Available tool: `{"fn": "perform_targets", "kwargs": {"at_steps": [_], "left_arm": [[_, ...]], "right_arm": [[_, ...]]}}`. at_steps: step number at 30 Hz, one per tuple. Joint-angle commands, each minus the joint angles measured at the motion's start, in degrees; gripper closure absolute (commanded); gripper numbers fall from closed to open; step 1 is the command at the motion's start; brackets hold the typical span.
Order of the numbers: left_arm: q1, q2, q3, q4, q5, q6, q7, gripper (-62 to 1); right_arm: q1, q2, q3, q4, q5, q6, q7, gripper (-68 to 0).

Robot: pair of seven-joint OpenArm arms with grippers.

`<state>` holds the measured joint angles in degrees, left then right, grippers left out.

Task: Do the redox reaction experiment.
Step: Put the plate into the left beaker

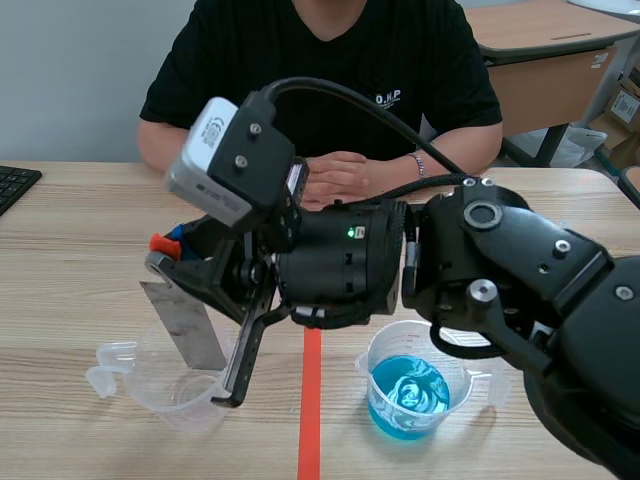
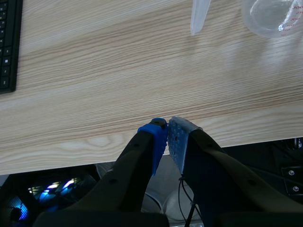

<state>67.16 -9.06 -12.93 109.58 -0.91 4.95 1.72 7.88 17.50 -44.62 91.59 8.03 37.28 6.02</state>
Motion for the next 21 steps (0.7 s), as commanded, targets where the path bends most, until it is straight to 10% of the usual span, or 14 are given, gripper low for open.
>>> {"fn": "perform_targets", "kwargs": {"at_steps": [1, 11, 21], "left_arm": [[0.6, -0.2, -0.1, 0.2, 0.0, 0.3, -0.6, -5.7], [0.6, -0.2, -0.1, 0.2, 0.0, 0.3, -0.6, -5.7], [0.6, -0.2, -0.1, 0.2, 0.0, 0.3, -0.6, -5.7]], "right_arm": [[0.7, -0.1, -0.2, 0.2, 0.0, -0.2, 1.0, -1.8], [0.7, -0.1, -1.6, -0.3, -2.6, -0.2, 1.0, -9.5], [0.2, -0.1, -2.0, -0.3, -2.5, 1.8, 2.6, -43.5]]}}
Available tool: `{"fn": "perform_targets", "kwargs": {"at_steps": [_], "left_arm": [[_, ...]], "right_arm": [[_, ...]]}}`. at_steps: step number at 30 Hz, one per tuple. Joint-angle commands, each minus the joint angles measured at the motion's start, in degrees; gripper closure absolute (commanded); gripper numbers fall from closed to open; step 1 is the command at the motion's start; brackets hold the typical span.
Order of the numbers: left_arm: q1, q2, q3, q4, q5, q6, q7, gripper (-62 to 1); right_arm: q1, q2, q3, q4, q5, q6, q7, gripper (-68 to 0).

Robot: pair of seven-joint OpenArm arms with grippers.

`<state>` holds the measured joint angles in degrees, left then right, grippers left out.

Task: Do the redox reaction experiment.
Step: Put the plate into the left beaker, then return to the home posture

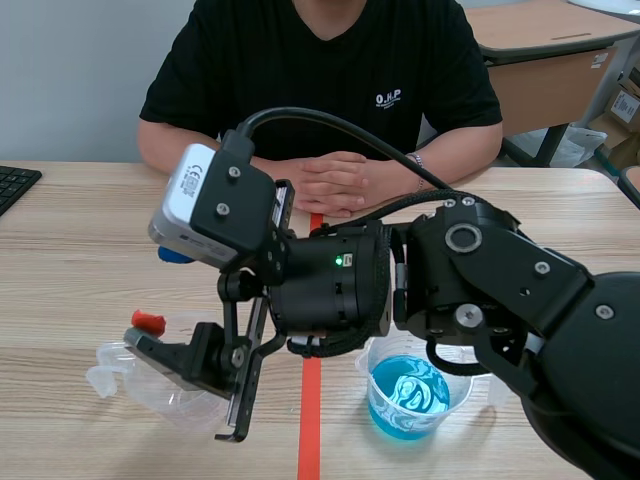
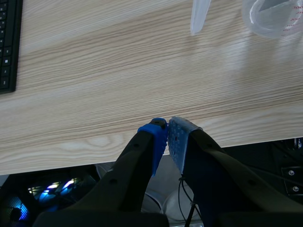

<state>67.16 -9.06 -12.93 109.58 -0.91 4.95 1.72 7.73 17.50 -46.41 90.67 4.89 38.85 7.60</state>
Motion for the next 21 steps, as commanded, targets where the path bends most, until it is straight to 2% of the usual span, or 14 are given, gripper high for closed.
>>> {"fn": "perform_targets", "kwargs": {"at_steps": [1, 6, 7, 12, 17, 21], "left_arm": [[0.6, -0.2, -0.1, 0.2, 0.0, 0.3, -0.6, -5.7], [0.6, -0.4, -0.1, 0.2, 0.0, 0.3, -0.6, -5.7], [0.6, -0.4, -0.1, 0.2, 0.0, 0.3, -0.6, -5.7], [0.6, -0.4, -0.1, 0.2, 0.0, 0.3, -0.6, -5.7], [0.6, -0.4, -0.1, 0.2, 0.0, 0.3, -0.6, -5.7], [0.6, -0.4, -0.1, 0.2, 0.0, 0.3, -0.6, -5.7]], "right_arm": [[0.3, -0.1, -0.2, 0.7, 0.7, 0.4, 1.6, -47.2], [-0.3, 0.0, -0.2, 0.7, 1.6, 1.6, 2.0, -66.3], [-0.5, 0.0, -0.2, 0.7, 2.0, 1.6, 2.0, -67.9], [-3.0, 1.2, -0.2, 2.6, 3.6, 2.2, 2.0, -67.9], [-6.9, 5.4, 0.3, 9.4, 5.2, 2.0, 1.8, -67.9], [-10.9, 9.7, 1.5, 15.5, 5.2, -0.7, 1.3, -67.9]]}}
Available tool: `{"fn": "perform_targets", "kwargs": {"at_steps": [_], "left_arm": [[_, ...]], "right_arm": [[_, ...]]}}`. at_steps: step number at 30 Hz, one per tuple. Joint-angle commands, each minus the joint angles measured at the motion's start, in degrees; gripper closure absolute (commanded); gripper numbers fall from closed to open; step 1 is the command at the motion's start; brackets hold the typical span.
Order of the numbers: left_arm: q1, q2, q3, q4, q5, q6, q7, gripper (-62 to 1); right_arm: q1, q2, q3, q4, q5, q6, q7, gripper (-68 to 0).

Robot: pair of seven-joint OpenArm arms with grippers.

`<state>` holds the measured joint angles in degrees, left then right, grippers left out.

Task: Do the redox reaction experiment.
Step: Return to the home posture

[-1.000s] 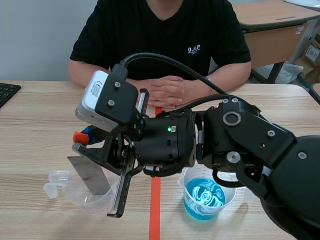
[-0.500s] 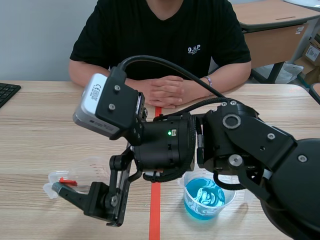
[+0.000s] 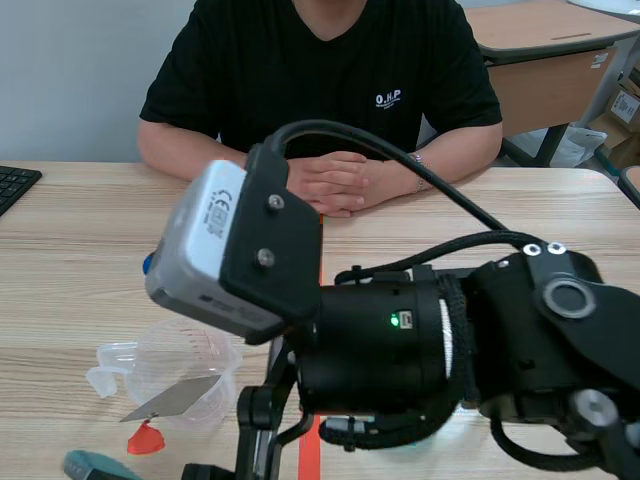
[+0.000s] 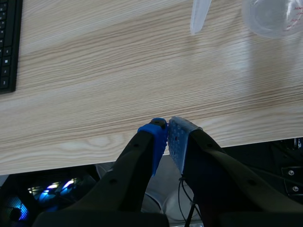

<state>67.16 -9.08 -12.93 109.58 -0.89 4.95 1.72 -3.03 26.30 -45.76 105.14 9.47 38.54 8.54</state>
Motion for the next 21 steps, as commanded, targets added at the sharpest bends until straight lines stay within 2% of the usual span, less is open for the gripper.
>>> {"fn": "perform_targets", "kwargs": {"at_steps": [1, 6, 11, 15, 21], "left_arm": [[0.6, -0.3, -0.1, 0.2, 0.0, 0.3, -0.6, -5.7], [0.6, -0.3, -0.1, 0.2, 0.0, 0.3, -0.6, -5.7], [0.6, -0.4, -0.1, 0.2, 0.0, 0.3, -0.6, -5.7], [0.3, -0.9, -0.1, 0.2, 0.0, 0.4, -0.6, -5.7], [0.3, -4.4, -0.1, 0.2, -0.7, 0.5, -2.3, -5.7]], "right_arm": [[-1.2, 2.0, 1.4, 2.3, 0.6, -1.4, 0.4, -67.9], [-7.3, 7.1, 6.0, 7.3, 2.2, -5.0, 0.4, -67.9], [-14.1, 10.5, 13.8, 10.8, 5.9, -8.0, 0.9, -67.9], [-20.5, 11.9, 21.9, 13.0, 7.8, -11.6, 0.9, -67.9], [-30.6, 12.4, 33.2, 14.6, 9.3, -13.6, 3.3, -67.9]]}}
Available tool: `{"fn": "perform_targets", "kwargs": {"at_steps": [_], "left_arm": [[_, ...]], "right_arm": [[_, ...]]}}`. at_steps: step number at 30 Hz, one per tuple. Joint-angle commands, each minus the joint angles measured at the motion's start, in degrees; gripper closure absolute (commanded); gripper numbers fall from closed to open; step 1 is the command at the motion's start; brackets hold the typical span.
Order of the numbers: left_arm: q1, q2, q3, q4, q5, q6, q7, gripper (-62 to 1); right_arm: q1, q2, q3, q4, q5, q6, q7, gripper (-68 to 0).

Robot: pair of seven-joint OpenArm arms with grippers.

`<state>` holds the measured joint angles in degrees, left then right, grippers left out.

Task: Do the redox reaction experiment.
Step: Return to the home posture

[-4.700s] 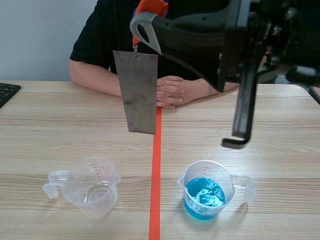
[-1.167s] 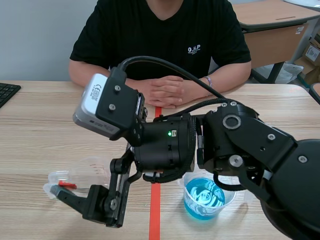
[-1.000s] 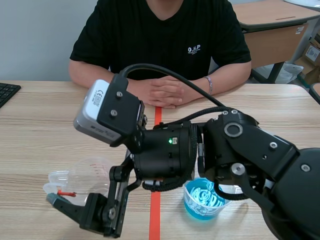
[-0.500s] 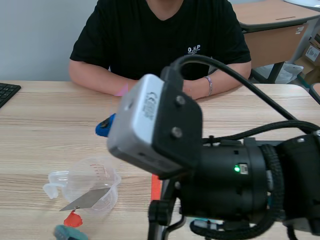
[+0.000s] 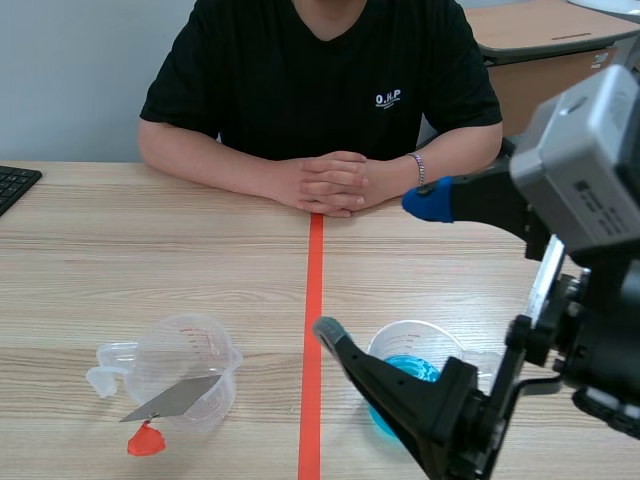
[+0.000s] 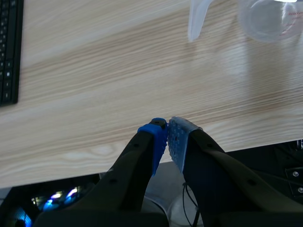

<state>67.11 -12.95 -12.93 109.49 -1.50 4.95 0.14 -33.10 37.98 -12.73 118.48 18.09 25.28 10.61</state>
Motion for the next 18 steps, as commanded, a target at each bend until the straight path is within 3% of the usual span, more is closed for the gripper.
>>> {"fn": "perform_targets", "kwargs": {"at_steps": [1, 6, 13, 18], "left_arm": [[0.3, -1.1, -0.1, 0.3, -0.5, 0.5, -0.9, -5.7], [-1.4, -4.5, 0.0, 0.3, -1.4, 0.5, -1.1, -7.8], [-5.4, -11.2, 0.0, 0.3, -2.4, 0.4, -1.1, -38.7], [-9.7, -15.7, 0.1, 0.3, -3.1, 0.2, -2.3, -42.0]], "right_arm": [[-2.2, 0.8, 1.7, 1.5, 0.8, -0.5, 1.7, -67.9], [-10.2, 0.7, 9.4, 2.6, 3.6, -2.6, 4.2, -67.9], [-16.9, 0.7, 17.9, 3.5, 6.8, -3.5, 5.7, -67.9], [-17.7, 0.7, 21.6, 3.5, 8.2, -4.7, 5.5, -67.9]]}}
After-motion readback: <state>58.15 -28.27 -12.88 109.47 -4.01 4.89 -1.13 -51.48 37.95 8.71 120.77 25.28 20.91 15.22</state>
